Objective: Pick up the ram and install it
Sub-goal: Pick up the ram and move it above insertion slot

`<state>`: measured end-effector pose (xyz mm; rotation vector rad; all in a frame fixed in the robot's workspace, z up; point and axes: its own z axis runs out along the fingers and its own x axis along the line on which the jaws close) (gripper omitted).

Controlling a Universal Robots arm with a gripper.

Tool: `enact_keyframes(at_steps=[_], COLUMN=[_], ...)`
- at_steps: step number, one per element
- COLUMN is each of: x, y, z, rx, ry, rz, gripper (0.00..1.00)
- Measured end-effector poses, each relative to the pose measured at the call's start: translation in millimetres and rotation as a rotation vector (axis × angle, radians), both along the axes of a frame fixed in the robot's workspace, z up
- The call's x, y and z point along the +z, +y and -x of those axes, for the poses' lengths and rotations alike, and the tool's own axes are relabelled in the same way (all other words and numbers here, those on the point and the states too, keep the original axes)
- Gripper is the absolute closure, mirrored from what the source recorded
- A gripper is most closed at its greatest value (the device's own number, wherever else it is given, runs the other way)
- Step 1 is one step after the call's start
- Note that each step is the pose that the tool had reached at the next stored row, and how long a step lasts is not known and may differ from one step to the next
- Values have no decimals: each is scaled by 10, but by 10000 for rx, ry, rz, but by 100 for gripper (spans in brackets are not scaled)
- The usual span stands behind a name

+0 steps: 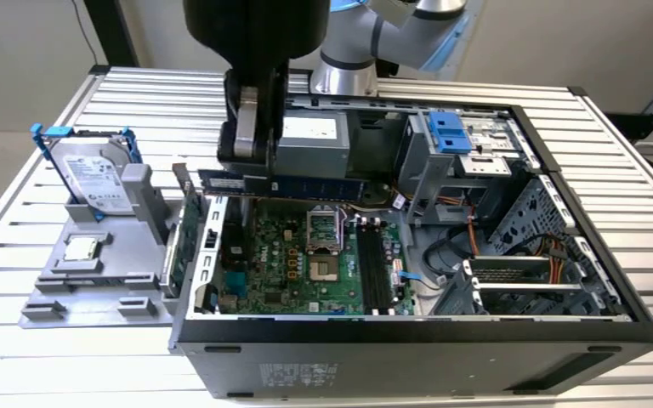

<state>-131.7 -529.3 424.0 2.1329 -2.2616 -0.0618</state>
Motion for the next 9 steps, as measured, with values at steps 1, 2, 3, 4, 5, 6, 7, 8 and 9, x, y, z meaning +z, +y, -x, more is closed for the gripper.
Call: enact_keyframes(at_steps=[1,2,3,4,5,6,7,8,9], x=[-3,-5,-7,-9,-10,-12,-15,-18,-21], y=[4,10,16,22,29,37,46,56,66], z=[-27,-57,-84,-110,-134,-158,-177,-195,-214], rx=[-13,-21,-28,-34,-41,-47,-53,-58,-63], ry=[0,0,0,0,0,0,0,0,0], rz=[0,0,0,0,0,0,0,0,0], gripper=[100,100,100,100,100,100,100,100,100])
